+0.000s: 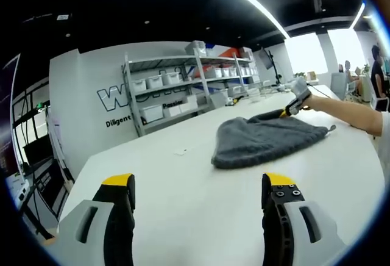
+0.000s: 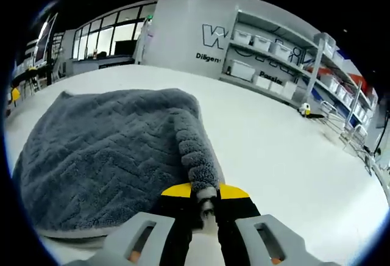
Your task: Open the folded towel by lifting each exposed corner and separating the folded layers until the towel lies flat within the target outline without major curled edges
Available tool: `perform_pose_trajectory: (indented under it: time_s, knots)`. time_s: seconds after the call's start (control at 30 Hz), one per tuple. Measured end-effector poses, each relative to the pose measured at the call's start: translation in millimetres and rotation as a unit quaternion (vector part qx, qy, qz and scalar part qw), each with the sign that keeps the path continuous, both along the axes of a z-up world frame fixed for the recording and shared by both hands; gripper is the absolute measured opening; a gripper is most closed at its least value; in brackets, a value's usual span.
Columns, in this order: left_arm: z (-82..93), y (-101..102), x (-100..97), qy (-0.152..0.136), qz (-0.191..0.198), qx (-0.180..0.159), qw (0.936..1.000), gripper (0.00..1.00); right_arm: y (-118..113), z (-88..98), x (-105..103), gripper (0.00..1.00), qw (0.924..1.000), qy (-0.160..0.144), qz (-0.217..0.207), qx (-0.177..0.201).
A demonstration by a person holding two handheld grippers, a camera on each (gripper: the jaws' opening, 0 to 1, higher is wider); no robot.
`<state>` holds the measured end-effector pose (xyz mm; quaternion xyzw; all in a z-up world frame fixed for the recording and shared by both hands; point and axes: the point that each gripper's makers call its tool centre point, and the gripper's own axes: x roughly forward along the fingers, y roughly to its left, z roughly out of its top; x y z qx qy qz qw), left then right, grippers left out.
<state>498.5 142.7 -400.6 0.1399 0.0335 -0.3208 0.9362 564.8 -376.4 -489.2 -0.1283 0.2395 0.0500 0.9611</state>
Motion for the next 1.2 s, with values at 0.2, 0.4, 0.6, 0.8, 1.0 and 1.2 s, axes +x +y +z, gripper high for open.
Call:
perform_pose_trajectory:
  time_s: [0.2, 0.4, 0.6, 0.8, 1.0, 1.2]
  knots:
    - [-0.3, 0, 0.1, 0.001, 0.0, 0.0, 1.0, 0.84, -20, -0.3, -9, 0.09, 0.9993, -0.008, -0.032, 0.016]
    - [0.0, 0, -0.1, 0.001, 0.0, 0.0, 1.0, 0.84, -36, -0.4, -16, 0.09, 0.9978, -0.013, -0.061, 0.023]
    - [-0.9, 0, 0.4, 0.002, 0.001, 0.0, 1.0, 0.84, -41, -0.5, -17, 0.09, 0.9968, -0.018, -0.07, 0.033]
    - [-3.8, 2, 2.4, 0.001, 0.007, 0.009, 0.9999, 0.83, -41, -0.6, -15, 0.09, 0.9971, -0.017, -0.069, 0.028]
    - [-5.1, 5, 4.5, 0.005, 0.012, 0.007, 0.9999, 0.83, -39, -1.1, -18, 0.09, 0.9967, -0.02, -0.068, 0.039]
    - [-5.3, 7, 6.2, 0.006, 0.015, 0.006, 0.9998, 0.82, -39, -1.3, -20, 0.09, 0.9963, -0.019, -0.07, 0.046]
